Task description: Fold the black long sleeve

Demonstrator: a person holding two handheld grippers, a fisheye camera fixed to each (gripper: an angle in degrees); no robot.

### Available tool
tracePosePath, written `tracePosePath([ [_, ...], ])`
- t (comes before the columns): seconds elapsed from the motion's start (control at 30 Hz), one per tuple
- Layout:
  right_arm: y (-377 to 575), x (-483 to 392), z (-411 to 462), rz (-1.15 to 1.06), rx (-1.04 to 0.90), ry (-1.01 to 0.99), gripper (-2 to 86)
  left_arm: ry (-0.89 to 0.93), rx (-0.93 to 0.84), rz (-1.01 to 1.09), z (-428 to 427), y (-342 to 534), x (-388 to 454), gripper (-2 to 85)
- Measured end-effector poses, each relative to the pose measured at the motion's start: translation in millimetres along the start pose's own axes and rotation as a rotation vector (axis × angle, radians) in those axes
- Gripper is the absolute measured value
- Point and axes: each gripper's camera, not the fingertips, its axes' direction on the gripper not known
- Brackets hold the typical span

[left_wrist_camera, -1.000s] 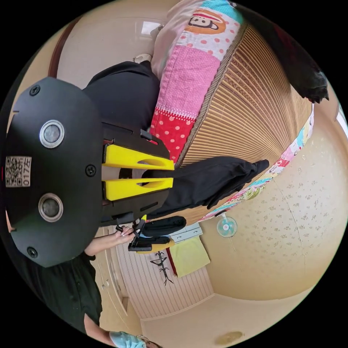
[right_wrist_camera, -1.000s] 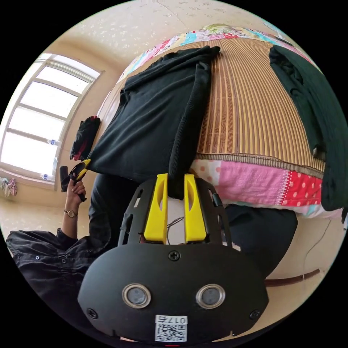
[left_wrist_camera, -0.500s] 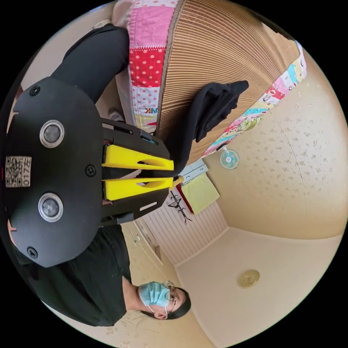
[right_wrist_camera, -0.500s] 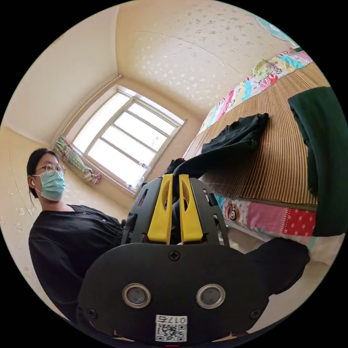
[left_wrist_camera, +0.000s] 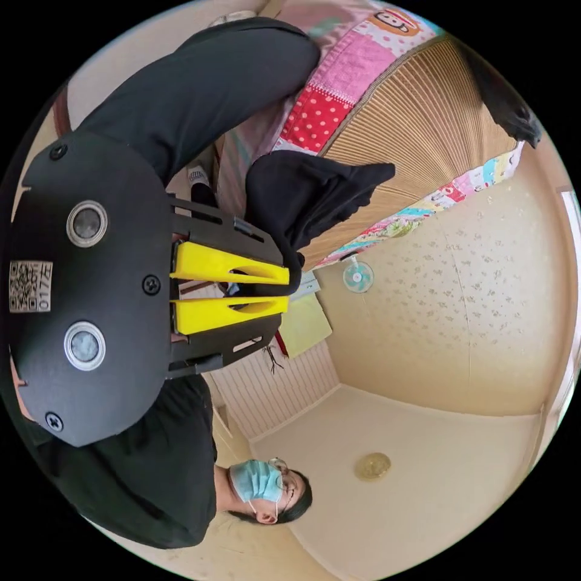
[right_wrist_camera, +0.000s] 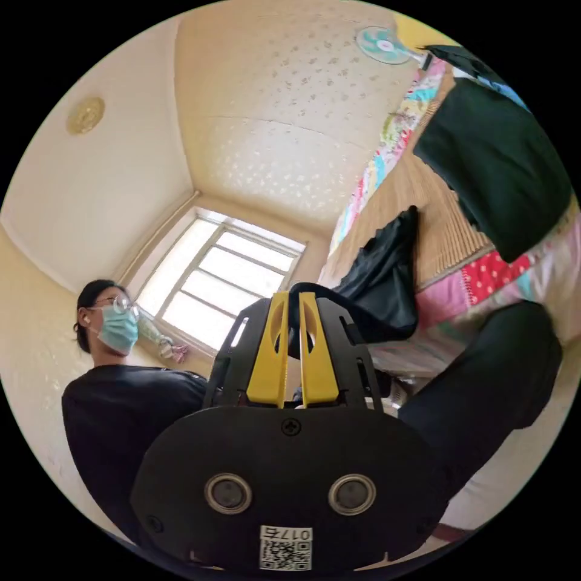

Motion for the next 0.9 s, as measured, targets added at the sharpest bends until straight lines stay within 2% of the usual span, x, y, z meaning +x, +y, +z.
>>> tracePosePath([
  [0.1, -48, -19, 57, -0.085, -0.055, 0.147, 3.3, 0.005, 0.057, -0.012, 21, -54, -5, 4.0],
  [0.3, -191, -49, 179, -0.184, -0.027, 0.275, 4.7, 0.027, 0.097, -0.005, 77, -211, -25, 5.1],
  [0.37, -227, -44, 222, -0.196, -0.05, 0.344, 6.2, 0.001, 0.098, -0.019, 94, -245, -39, 7.6],
  [0.43, -245, -28, 259, -0.104, -0.01, 0.498, 9.6, -0.035, 0.092, -0.067, 105, -265, -59, 14.5],
  [0.5, -235, -24, 278, -0.073, -0.015, 0.542, 10.0, -0.077, 0.084, -0.071, 106, -257, -65, 17.7],
  [0.57, -206, -27, 300, -0.153, -0.059, 0.545, 10.0, -0.159, 0.075, -0.051, 105, -232, -66, 18.3],
  [0.63, -151, -27, 330, -0.251, -0.134, 0.64, 9.9, -0.291, 0.043, -0.072, 107, -186, -74, 18.5],
  [0.73, -76, -12, 368, -0.388, -0.238, 0.832, 9.2, -0.38, 0.009, -0.126, 116, -133, -87, 19.1],
  [0.77, -63, -7, 375, -0.406, -0.264, 0.884, 8.9, -0.382, 0.011, -0.136, 118, -124, -89, 19.2],
  [0.83, -24, 22, 398, -0.431, -0.345, 1.152, 8.0, -0.347, 0.036, -0.151, 122, -103, -95, 18.8],
  [0.9, -13, 26, 401, -0.42, -0.296, 1.149, 8.0, -0.308, 0.038, -0.178, 126, -103, -103, 18.2],
])
